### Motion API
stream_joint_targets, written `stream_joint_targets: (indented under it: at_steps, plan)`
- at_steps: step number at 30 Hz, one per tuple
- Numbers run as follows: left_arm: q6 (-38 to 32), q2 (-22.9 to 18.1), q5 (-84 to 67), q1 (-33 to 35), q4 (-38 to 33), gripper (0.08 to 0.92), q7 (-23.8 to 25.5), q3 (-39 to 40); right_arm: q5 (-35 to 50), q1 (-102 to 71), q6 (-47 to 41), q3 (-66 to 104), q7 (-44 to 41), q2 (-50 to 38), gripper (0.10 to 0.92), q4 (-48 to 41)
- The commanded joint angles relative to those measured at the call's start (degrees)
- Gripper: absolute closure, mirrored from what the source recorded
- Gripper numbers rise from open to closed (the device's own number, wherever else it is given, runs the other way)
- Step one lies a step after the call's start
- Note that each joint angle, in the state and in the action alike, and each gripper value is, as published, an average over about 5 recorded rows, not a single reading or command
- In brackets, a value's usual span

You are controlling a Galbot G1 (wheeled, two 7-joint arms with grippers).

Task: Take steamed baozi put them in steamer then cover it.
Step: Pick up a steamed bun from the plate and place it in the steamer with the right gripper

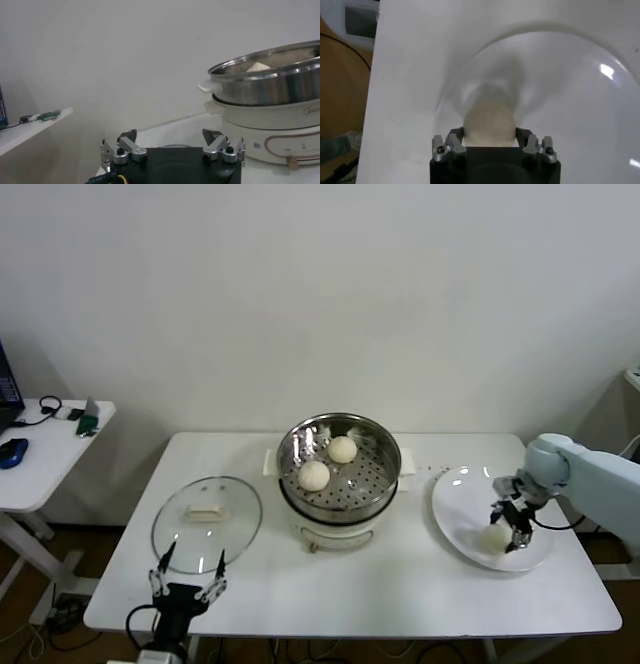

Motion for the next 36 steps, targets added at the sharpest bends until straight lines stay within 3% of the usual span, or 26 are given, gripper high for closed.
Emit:
stream_joint_targets:
  at_steps: [1, 16, 26, 36]
  plan:
    - [0.16, 0.12, 0.02, -0.05, -0.06, 0.177, -0.27, 0.13, 1.89, 17.96, 8.85, -11.30, -1.39, 4.30, 0.338, 1.75]
    - [0.19, 0.13, 0.12, 0.23, -0.30, 0.177, -0.28, 0.13, 4.99, 38.97, 25.49, -20.90, -3.01, 20.44, 0.338, 6.30]
    - [0.11, 0.00, 0.08, 0.28, -0.07, 0.177, -0.22, -0.03, 1.72, 35.33, 28.82, -18.22, -3.10, 30.75, 0.338, 9.86]
    - [0.00, 0.21, -0.24, 0.69, 0.07, 0.177, 0.02, -0.61, -7.62, 26.19, 31.74, -14.72, -2.68, 38.32, 0.338, 7.98]
